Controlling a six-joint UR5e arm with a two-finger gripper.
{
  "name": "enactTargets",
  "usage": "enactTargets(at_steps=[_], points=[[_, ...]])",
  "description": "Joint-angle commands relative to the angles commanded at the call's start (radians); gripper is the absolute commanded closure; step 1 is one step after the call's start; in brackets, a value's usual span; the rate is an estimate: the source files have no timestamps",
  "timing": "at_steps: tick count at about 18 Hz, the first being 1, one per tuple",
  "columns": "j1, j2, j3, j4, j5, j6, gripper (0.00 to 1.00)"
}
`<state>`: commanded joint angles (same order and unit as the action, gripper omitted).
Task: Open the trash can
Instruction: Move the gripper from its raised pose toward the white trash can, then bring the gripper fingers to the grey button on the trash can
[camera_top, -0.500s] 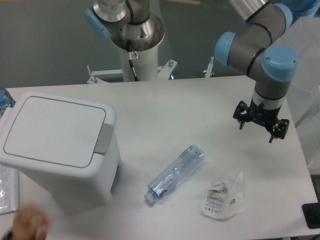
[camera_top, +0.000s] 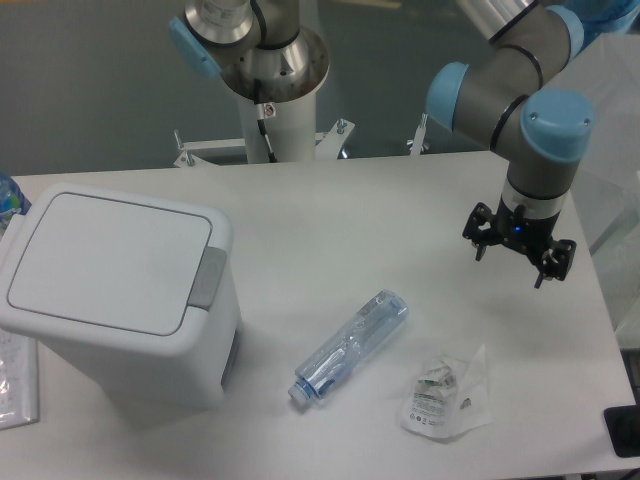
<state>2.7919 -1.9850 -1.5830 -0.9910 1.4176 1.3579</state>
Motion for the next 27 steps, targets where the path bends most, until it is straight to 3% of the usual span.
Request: enactTargets(at_steps=[7,13,18,27], points=[[0.0,0.034,0.024,0.002,-0.235,-0.374,0.0],[-0.044,0.034,0.074,0.0,-0.532,-0.725,0.0],[-0.119,0.052,0.064,-0.002,-0.646,-0.792,0.0],[-0.201,0.172,0.037,-0.002,-0.729,-0.888,0.0]])
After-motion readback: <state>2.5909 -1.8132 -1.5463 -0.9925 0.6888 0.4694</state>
